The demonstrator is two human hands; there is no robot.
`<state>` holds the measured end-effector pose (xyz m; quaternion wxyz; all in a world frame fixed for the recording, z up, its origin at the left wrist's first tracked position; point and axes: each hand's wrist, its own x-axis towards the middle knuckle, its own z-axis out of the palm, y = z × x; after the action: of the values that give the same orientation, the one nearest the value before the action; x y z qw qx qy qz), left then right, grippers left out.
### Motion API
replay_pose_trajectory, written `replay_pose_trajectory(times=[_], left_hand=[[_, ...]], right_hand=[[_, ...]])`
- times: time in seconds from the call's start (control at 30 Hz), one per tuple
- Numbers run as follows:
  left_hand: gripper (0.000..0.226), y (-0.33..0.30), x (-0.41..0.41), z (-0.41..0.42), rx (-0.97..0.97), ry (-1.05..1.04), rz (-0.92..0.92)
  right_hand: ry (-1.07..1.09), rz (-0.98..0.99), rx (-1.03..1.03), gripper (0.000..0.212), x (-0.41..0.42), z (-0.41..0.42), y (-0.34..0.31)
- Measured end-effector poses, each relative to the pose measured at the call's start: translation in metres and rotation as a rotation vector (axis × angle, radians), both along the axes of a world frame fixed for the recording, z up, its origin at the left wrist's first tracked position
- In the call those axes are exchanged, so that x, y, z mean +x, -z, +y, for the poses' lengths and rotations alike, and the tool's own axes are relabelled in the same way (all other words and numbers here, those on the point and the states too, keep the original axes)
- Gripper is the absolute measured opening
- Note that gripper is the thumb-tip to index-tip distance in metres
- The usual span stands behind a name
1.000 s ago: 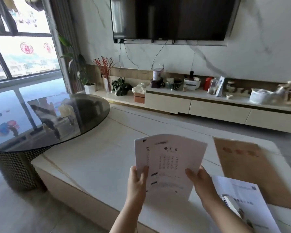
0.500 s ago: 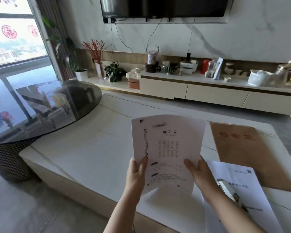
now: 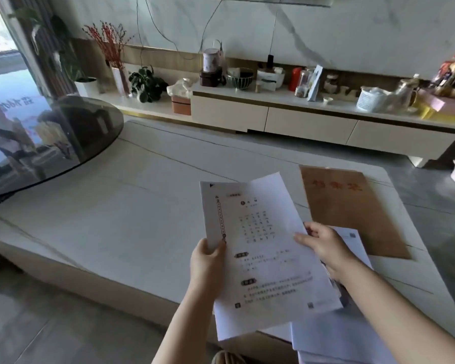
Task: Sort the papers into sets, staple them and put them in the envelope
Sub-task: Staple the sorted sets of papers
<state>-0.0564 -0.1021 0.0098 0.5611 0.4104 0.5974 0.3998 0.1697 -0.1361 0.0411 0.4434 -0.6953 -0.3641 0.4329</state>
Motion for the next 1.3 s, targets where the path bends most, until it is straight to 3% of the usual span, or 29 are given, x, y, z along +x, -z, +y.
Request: replay_pose_trajectory(times=[0.1,0.17,0.27,0.37,0.5,0.63,0.83,0.93,1.2,1.3], left_hand=[[0.012,0.006,0.003,0.004,0.006,-0.003,0.050],[0.015,0.006,0.000,0.009,0.019,0.009,0.096],[0.016,0.010,-0.003,0.014,0.032,0.053,0.155],[0.011,0.013,0.000,0.013,0.001,0.087,0.165],[0.011,0.015,0.003,0.008,-0.029,0.108,0.138],[0.011,0.017,0.000,0.008,-0.040,0.117,0.151],[0.012,0.015,-0.003,0.010,-0.045,0.128,0.157],[0.011,0.008,-0.002,0.005,-0.044,0.147,0.118],[0.014,-0.001,0.000,-0.003,-0.032,0.204,0.040],[0.012,-0.003,0.000,-0.001,-0.014,0.242,0.062]], right_hand=[[0.163,-0.079,-0.039,0.009,0.030,-0.005,0.008],[0.224,-0.240,-0.120,0.010,0.051,-0.010,0.021],[0.095,-0.589,-0.372,0.022,0.061,-0.023,0.038],[-0.017,-0.753,-0.618,0.048,0.046,-0.032,0.046],[0.001,-0.927,-0.600,0.039,0.029,-0.036,0.061],[0.105,-0.624,-0.382,0.027,0.035,-0.037,0.056],[0.233,-0.071,-0.022,0.044,0.029,-0.031,-0.004],[0.334,0.139,0.042,0.025,0.022,-0.013,-0.028],[0.315,0.371,0.293,0.016,-0.017,0.050,-0.079],[0.311,0.308,0.408,0.015,-0.031,0.076,-0.094]])
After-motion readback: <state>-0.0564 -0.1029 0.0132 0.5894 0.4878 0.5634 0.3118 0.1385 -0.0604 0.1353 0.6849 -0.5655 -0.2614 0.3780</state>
